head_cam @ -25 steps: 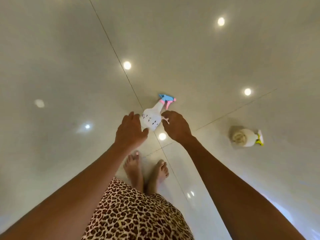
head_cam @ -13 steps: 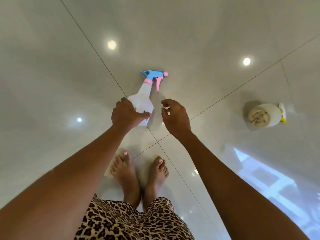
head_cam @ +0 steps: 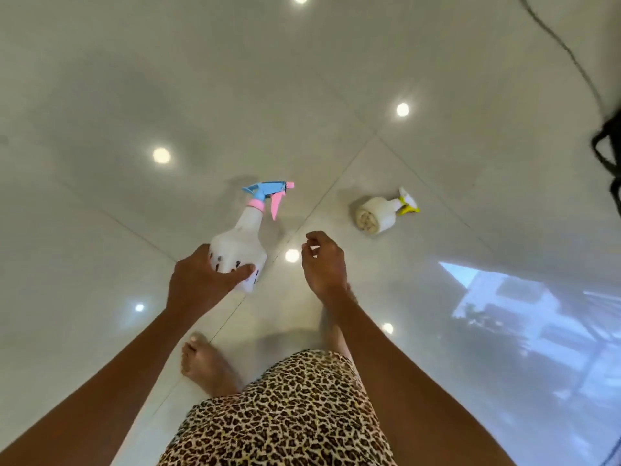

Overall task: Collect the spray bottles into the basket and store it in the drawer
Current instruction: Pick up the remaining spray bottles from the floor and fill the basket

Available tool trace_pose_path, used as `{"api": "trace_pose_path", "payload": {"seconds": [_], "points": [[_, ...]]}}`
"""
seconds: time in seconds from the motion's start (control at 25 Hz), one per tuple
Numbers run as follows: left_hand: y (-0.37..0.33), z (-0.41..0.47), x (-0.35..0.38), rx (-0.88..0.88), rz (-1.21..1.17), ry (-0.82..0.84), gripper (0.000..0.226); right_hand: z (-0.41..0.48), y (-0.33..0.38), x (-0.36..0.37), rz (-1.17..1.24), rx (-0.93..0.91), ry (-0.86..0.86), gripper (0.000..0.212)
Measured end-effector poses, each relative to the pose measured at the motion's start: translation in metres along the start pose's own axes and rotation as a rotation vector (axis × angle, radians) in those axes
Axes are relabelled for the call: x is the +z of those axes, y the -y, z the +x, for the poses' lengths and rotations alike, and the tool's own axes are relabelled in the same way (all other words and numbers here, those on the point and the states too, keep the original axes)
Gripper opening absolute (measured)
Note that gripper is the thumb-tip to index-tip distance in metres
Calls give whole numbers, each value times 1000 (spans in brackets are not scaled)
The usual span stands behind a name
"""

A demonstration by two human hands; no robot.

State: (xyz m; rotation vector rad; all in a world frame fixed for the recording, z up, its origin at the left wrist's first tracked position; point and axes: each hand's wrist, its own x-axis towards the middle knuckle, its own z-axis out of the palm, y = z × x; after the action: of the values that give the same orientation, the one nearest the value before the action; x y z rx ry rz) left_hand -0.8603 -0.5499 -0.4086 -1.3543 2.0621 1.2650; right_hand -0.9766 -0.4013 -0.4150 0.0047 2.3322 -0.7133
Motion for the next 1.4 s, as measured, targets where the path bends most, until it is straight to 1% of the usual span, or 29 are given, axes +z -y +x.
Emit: {"api": "trace_pose_path", "payload": {"seconds": [0.08, 0.2, 0.32, 0.4, 0.48, 0.56, 0.68, 0.84, 0.92, 1.0, 1.08, 1.2, 1.32, 1.4], "points": [[-34, 2, 13, 29, -30, -13, 53, 16, -19, -29, -10, 38, -33, 28], [-82, 17, 48, 40, -49, -36, 50, 60, -59, -70, 36, 146, -142, 35], [-116, 40, 93, 63, -33, -46, 53, 120, -98, -104, 163, 338, -268, 42], [-132, 56, 116, 59, -14, -72, 56, 158, -117, -120, 269, 449, -303, 45], [-146, 78, 140, 53, 17, -107, 59, 199, -138, -127, 313, 522, -296, 45], [-156, 98, 160, 55, 52, -133, 62, 232, -157, -126, 368, 571, -245, 44], [-165, 124, 181, 40, 48, -160, 61, 264, -174, -118, 556, 621, -152, 35], [-168, 140, 203, 40, 65, -182, 69, 286, -190, -108, 778, 705, -107, 51], [-171, 138, 208, 41, 72, -178, 67, 287, -189, -107, 809, 709, -103, 50], [-175, 130, 206, 40, 60, -177, 64, 278, -181, -109, 779, 698, -106, 48], [-183, 116, 199, 43, 41, -184, 59, 262, -169, -116, 735, 659, -138, 41], [-206, 87, 172, 58, -17, -217, 57, 229, -131, -138, 718, 519, -140, 29], [-229, 44, 131, 88, -107, -274, 54, 187, -74, -171, 683, 345, -120, 24], [-242, 14, 106, 106, -177, -326, 57, 160, -33, -193, 674, 224, -102, 18]]}}
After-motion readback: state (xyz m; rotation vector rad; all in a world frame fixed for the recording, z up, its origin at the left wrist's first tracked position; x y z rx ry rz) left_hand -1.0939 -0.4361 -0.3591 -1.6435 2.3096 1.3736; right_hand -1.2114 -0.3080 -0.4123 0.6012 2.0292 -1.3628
